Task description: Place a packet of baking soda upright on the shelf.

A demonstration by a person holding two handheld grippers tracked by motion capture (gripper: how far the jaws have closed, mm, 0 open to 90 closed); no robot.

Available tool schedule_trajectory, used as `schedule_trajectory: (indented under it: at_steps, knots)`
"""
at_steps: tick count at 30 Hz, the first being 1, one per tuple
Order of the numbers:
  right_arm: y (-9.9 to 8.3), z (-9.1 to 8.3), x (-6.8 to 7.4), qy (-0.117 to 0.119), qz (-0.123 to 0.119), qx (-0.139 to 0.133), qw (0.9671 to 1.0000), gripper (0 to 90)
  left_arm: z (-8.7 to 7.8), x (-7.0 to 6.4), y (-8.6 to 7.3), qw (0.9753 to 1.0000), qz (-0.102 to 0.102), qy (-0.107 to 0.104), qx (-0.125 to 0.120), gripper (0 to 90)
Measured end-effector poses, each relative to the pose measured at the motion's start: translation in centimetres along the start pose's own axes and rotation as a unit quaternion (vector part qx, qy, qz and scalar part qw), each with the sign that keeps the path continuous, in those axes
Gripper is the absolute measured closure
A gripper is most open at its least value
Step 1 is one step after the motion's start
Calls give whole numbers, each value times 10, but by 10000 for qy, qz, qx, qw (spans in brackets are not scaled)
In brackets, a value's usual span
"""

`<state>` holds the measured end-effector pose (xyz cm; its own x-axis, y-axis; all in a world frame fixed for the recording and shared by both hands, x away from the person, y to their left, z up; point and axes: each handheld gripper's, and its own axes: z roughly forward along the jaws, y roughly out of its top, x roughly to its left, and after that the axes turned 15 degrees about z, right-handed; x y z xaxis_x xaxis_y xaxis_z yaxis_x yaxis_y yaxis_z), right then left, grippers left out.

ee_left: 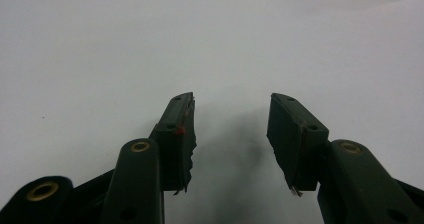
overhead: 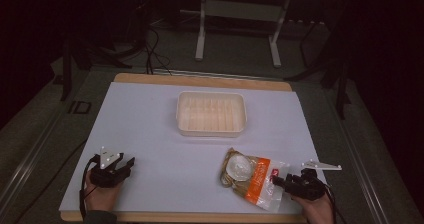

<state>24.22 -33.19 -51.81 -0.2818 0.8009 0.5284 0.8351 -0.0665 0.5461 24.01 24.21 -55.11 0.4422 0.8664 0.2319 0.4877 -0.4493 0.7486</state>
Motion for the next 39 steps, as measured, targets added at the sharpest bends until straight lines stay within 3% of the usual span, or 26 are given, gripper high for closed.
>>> schedule_trajectory:
  at_steps: [2,9,14,25,39]
  knots:
    - [-2,3,0,169,20,125,9998,644,0,0,0,10000,1,3,0,535]
    - [-3,6,0,432,109,263,9987,778,0,-1,0,10000,25,10,7,535]
    - [-2,5,5,467,67,275,9985,891,0,-1,0,10000,34,12,12,535]
    - [9,1,12,519,34,204,9984,900,0,-1,0,10000,37,14,2,535]
    - [33,-3,29,862,-25,22,9963,900,0,-1,0,10000,38,14,0,535]
